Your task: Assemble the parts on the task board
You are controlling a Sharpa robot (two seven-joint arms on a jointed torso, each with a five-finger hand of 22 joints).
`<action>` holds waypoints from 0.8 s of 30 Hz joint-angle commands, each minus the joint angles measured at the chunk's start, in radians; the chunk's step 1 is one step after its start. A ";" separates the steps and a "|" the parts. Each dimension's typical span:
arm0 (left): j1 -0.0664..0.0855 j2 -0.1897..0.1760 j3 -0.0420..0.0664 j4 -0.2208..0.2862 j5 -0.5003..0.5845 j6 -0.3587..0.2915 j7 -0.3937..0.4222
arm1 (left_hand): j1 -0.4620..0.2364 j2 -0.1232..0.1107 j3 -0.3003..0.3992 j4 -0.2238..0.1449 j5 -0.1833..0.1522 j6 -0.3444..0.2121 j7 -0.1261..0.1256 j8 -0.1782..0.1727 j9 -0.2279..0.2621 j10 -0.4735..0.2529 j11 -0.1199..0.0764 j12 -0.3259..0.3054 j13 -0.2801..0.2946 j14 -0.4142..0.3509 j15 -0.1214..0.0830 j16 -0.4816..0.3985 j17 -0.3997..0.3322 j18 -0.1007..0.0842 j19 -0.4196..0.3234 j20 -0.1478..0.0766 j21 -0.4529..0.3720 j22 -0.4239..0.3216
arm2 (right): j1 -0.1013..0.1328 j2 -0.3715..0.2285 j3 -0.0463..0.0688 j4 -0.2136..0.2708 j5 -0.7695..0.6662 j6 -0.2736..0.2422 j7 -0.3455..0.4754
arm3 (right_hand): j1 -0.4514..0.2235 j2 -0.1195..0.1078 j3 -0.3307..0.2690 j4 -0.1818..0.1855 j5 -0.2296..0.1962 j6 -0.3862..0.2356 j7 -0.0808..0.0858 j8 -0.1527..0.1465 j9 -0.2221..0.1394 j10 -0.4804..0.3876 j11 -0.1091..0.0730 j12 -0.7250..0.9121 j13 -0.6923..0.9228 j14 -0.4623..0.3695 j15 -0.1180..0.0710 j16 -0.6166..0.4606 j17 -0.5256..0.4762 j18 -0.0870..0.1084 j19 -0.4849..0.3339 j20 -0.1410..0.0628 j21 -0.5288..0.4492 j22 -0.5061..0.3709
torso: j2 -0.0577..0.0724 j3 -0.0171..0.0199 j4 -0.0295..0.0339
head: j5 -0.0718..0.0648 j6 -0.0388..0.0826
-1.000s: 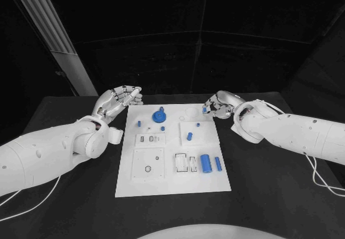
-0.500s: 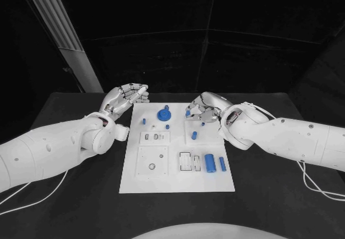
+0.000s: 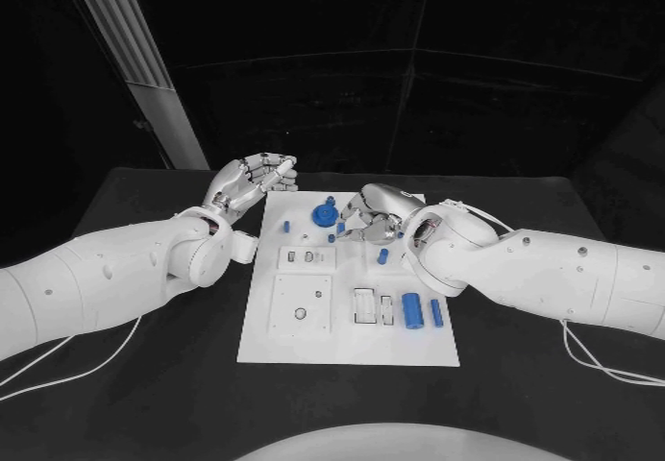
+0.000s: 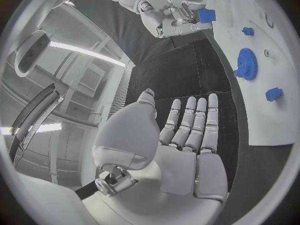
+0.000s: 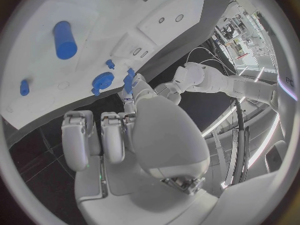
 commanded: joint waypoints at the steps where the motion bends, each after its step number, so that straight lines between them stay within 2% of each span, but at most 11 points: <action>1: 0.002 -0.001 0.001 0.003 -0.003 0.004 0.144 | 0.002 0.006 -0.002 -0.002 0.004 -0.004 0.109 -0.007 0.002 -0.008 -0.002 0.003 -0.001 -0.004 -0.001 0.005 -0.002 -0.010 -0.004 0.000 -0.002 -0.002 | -0.001 0.012 0.001 0.002 -0.064 0.038 -0.076 | -0.007 0.002 -0.006 -0.002 0.004 0.023 -0.007 0.005 0.002 0.106 0.009 0.002 0.262 0.104 0.009 0.002 0.263 -0.008 0.105 0.009 0.003 0.264 | 0.000 0.0009 -0.0017 | 0.006 -0.007; 7: 0.002 -0.002 0.001 0.005 -0.003 0.004 0.145 | 0.002 0.006 -0.002 -0.002 0.004 -0.003 0.109 -0.006 0.002 -0.008 -0.002 0.004 -0.001 -0.004 -0.001 0.005 -0.002 -0.010 -0.004 0.000 -0.001 -0.002 | -0.009 0.037 0.000 -0.007 -0.078 0.048 -0.099 | -0.007 0.003 -0.006 -0.004 0.006 0.024 -0.004 0.004 0.001 0.106 0.011 0.002 0.262 0.104 0.011 0.002 0.263 -0.008 0.105 0.010 0.003 0.264 | 0.001 0.0013 -0.0021 | 0.007 -0.010; 11: 0.002 -0.002 0.001 0.006 -0.003 0.004 0.144 | 0.002 0.006 -0.002 -0.002 0.004 -0.003 0.109 -0.006 0.002 -0.008 -0.002 0.004 -0.001 -0.004 -0.001 0.005 -0.002 -0.010 -0.004 0.000 -0.001 -0.002 | -0.025 0.056 0.001 -0.015 -0.098 0.045 -0.113 | -0.008 0.003 -0.007 -0.004 0.007 0.024 -0.003 0.003 0.001 0.106 0.012 0.002 0.262 0.104 0.011 0.002 0.263 -0.008 0.105 0.011 0.003 0.264 | 0.000 0.0001 -0.0028 | 0.008 -0.014; 15: 0.002 -0.003 0.001 0.007 -0.003 0.004 0.144 | 0.002 0.006 -0.002 -0.002 0.004 -0.003 0.109 -0.006 0.002 -0.008 -0.002 0.004 -0.001 -0.004 -0.001 0.005 -0.002 -0.010 -0.004 0.000 -0.001 -0.002 | -0.036 0.073 0.001 -0.023 -0.118 0.042 -0.121 | -0.010 0.001 -0.009 -0.006 0.006 0.025 -0.001 0.001 0.000 0.106 0.014 0.002 0.262 0.104 0.013 0.002 0.263 -0.008 0.105 0.012 0.003 0.264 | 0.001 0.0009 -0.0029 | 0.007 -0.014; 20: 0.002 -0.004 0.001 0.008 -0.003 0.004 0.145 | 0.002 0.006 -0.002 -0.002 0.004 -0.003 0.109 -0.006 0.002 -0.008 -0.002 0.004 -0.001 -0.004 -0.001 0.005 -0.002 -0.010 -0.004 0.000 -0.001 -0.002 | -0.044 0.091 0.001 -0.035 -0.130 0.048 -0.128 | -0.012 0.000 -0.010 -0.006 0.007 0.025 0.001 0.000 0.000 0.106 0.016 0.002 0.262 0.104 0.014 0.002 0.263 -0.008 0.105 0.013 0.003 0.264 | 0.000 0.0000 -0.0031 | 0.007 -0.017; 24: 0.002 -0.004 0.001 0.009 -0.003 0.004 0.145 | 0.002 0.006 -0.002 -0.002 0.004 -0.003 0.109 -0.006 0.002 -0.008 -0.002 0.004 -0.001 -0.004 -0.001 0.005 -0.002 -0.010 -0.004 0.000 -0.001 -0.002 | -0.048 0.103 0.001 -0.044 -0.136 0.056 -0.133 | -0.013 -0.001 -0.011 -0.007 0.007 0.025 0.003 -0.001 -0.001 0.106 0.017 0.002 0.262 0.104 0.014 0.002 0.263 -0.008 0.105 0.014 0.003 0.264 | 0.001 0.0008 -0.0031 | 0.007 -0.019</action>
